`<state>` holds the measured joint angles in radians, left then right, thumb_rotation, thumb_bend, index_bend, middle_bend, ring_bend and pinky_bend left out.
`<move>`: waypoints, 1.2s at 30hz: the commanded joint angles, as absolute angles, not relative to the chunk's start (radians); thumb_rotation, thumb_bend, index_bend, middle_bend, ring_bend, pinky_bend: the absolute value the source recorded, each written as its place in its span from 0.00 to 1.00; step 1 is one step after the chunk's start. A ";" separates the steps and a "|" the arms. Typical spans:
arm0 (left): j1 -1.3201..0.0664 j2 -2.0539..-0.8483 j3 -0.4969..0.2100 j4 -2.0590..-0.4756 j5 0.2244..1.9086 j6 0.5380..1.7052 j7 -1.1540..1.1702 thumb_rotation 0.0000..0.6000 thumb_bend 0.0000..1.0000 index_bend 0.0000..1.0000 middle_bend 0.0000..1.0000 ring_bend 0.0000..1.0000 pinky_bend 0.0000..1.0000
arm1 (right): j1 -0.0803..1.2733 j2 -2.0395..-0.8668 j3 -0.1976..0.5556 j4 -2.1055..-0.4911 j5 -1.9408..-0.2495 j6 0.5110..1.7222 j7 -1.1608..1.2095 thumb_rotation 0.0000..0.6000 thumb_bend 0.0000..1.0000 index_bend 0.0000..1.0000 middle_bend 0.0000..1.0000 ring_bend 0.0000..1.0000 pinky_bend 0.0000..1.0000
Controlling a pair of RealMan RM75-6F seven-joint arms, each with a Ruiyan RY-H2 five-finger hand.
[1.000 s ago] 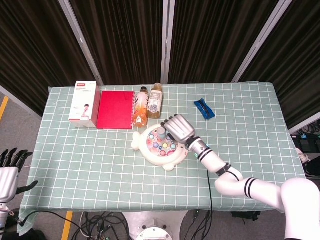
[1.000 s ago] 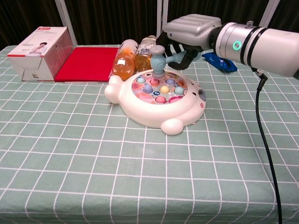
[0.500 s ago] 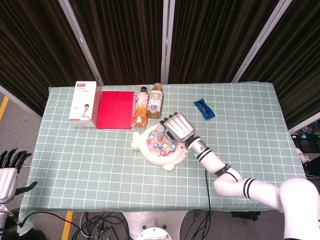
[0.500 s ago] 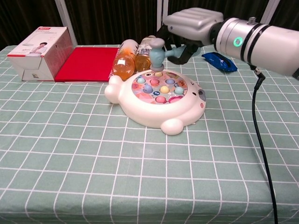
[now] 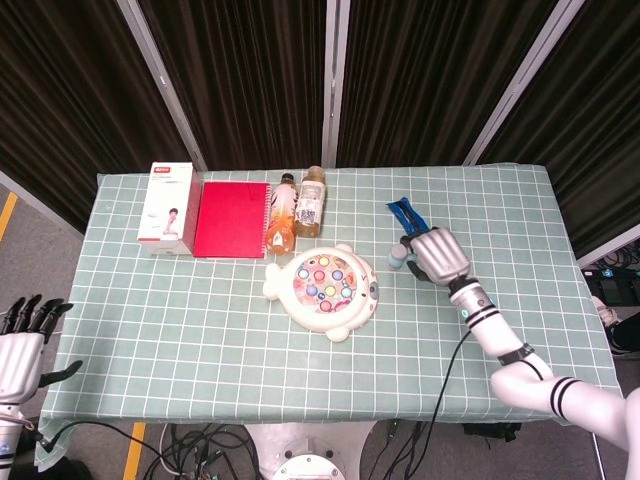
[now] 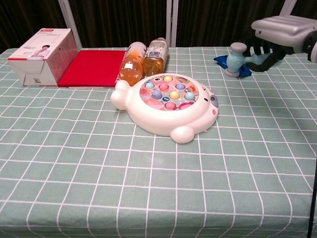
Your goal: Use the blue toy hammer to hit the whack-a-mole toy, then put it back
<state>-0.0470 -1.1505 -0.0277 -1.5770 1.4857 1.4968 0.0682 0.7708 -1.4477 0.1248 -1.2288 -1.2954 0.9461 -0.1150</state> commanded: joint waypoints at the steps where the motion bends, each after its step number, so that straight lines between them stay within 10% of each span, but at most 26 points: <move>1: -0.049 -1.150 -0.027 -1.583 1.489 1.495 0.075 1.00 0.00 0.20 0.15 0.05 0.02 | 0.732 -1.515 0.084 -1.107 -1.335 0.946 -0.005 1.00 0.60 0.74 0.64 0.59 0.68; 13: -0.046 -1.144 -0.022 -1.590 1.496 1.501 0.071 1.00 0.00 0.20 0.15 0.05 0.02 | 0.722 -1.648 0.063 -0.909 -1.403 0.938 0.150 1.00 0.46 0.65 0.56 0.49 0.55; 36: -0.049 -1.150 -0.023 -1.571 1.493 1.494 0.060 1.00 0.00 0.20 0.15 0.05 0.02 | 0.699 -1.605 0.081 -1.027 -1.398 0.919 0.113 1.00 0.24 0.33 0.33 0.25 0.36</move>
